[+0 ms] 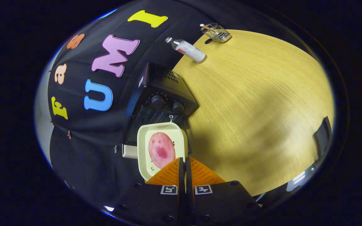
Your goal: Open the toaster oven, put the food inside, and close the toaster oven door.
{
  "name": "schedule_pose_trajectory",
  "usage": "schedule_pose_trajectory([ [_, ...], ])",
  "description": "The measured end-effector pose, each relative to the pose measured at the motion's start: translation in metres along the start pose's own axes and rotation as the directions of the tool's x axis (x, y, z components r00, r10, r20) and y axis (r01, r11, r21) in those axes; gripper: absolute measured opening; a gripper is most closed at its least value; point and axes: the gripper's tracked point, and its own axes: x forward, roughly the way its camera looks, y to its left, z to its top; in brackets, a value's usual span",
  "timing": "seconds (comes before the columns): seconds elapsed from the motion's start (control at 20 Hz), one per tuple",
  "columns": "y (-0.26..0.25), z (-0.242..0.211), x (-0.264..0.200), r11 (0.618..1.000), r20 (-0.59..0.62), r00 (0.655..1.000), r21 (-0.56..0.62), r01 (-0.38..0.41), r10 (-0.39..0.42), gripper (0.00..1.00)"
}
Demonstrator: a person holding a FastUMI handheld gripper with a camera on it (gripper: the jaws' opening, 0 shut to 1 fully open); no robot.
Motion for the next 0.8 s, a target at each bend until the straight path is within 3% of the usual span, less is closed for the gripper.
schedule_pose_trajectory([
  [0.3,0.038,-0.041,0.052,0.998,0.028,0.998,0.050,0.048,-0.049,0.05],
  [0.8,0.084,-0.038,0.139,0.953,0.153,0.974,0.278,0.119,-0.166,0.05],
])
